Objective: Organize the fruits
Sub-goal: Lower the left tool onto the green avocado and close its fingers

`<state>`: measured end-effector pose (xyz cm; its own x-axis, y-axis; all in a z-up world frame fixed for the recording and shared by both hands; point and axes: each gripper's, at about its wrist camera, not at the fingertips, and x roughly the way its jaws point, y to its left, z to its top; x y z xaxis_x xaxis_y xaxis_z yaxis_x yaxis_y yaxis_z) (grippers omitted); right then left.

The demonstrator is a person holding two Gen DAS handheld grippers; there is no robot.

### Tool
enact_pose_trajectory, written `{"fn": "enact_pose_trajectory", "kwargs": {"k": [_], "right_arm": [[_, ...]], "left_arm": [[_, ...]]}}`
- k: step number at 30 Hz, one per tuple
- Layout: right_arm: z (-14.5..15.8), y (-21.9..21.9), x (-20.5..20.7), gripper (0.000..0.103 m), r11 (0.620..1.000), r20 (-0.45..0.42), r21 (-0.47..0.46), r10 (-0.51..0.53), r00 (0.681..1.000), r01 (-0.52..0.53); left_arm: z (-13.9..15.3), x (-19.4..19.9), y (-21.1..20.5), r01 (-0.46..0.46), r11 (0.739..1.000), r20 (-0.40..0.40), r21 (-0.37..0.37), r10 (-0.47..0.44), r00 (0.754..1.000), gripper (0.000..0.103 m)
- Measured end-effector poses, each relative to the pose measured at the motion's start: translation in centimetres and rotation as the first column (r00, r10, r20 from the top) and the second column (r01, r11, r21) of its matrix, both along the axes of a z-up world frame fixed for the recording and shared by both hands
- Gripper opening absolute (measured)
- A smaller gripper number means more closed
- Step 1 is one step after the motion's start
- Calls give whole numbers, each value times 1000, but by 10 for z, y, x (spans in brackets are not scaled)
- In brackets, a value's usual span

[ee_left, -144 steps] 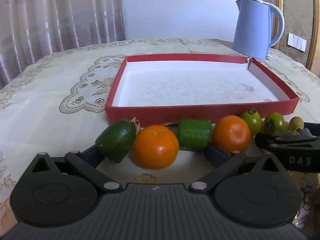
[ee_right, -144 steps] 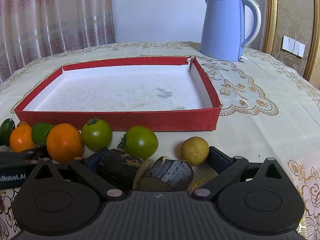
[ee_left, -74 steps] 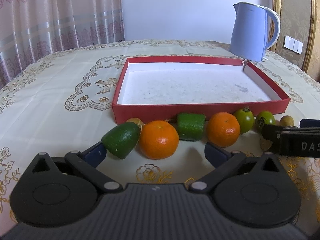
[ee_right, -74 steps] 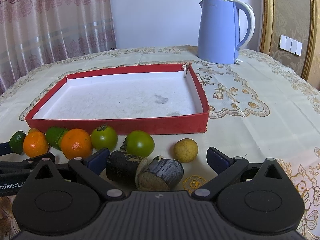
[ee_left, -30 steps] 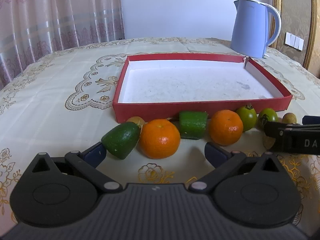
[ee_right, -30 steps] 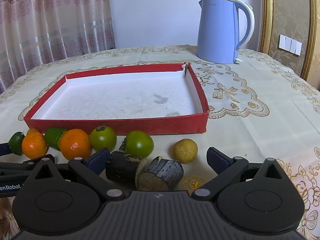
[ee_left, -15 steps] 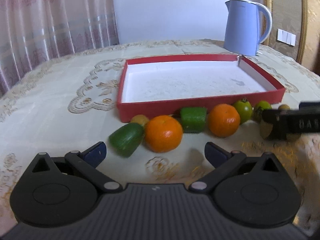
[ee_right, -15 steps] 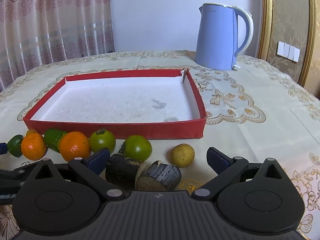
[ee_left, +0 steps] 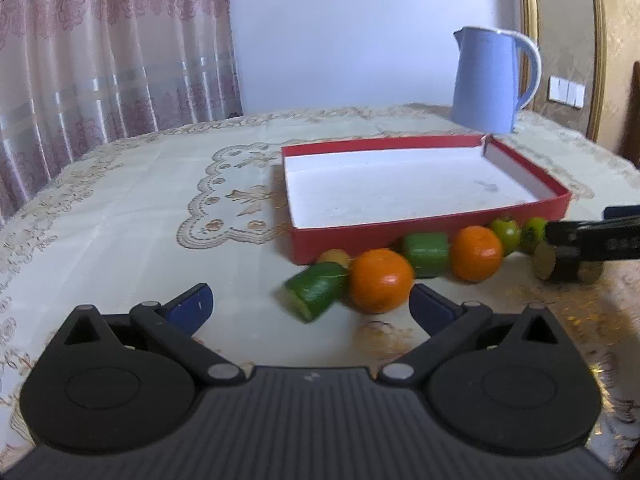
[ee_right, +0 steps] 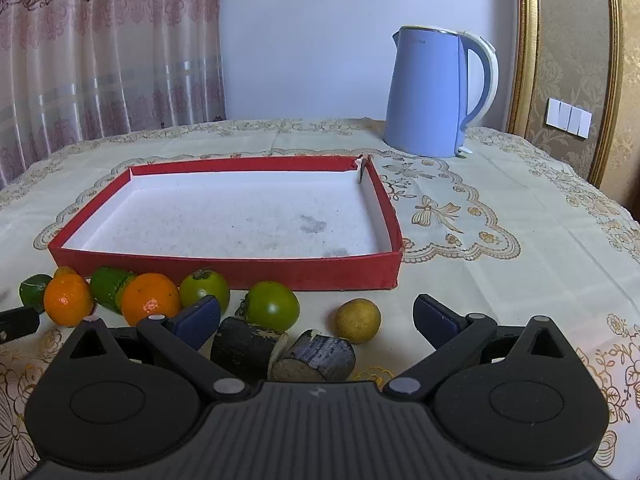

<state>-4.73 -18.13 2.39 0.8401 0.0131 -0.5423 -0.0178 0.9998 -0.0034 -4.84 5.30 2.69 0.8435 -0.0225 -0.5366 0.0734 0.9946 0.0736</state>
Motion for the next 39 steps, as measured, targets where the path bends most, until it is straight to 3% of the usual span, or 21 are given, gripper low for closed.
{"fn": "enact_pose_trajectory", "kwargs": {"k": [5, 7, 10, 12, 19, 23, 26, 31, 39], "right_arm": [[3, -5, -1, 103, 1000, 8, -2, -19, 1000, 19], [2, -7, -2, 103, 1000, 5, 1, -20, 1000, 20], [0, -7, -1, 103, 1000, -2, 1, -22, 1000, 22], [-1, -6, 0, 103, 1000, -6, 3, -21, 1000, 21], [-1, 1, 2, 103, 1000, 0, -21, -20, 1000, 20], [-2, 7, 4, 103, 999, -5, -36, -15, 1000, 15], [-3, 10, 5, 103, 999, -11, -42, -14, 1000, 13], [-4, 15, 7, 103, 999, -16, -43, -6, 1000, 5], [-2, 19, 7, 103, 998, -9, -59, -6, 1000, 5]], "left_arm": [[-1, 10, 5, 103, 993, -9, 62, -102, 995, 103], [0, 14, 15, 190, 981, -14, 38, -189, 982, 102], [1, 25, 26, 214, 977, -48, 1, -214, 976, 94], [0, 27, 30, 295, 956, -59, -10, -295, 954, 95], [-5, 34, 41, 334, 942, -76, -9, -334, 940, 97], [-8, 36, 26, 392, 918, -86, 65, -387, 918, 96], [-13, 37, 18, 410, 904, -104, 123, -399, 911, 86], [-12, 36, 21, 471, 877, -104, 96, -462, 881, 65], [-14, 41, 22, 535, 839, -116, 100, -524, 844, 62]]}}
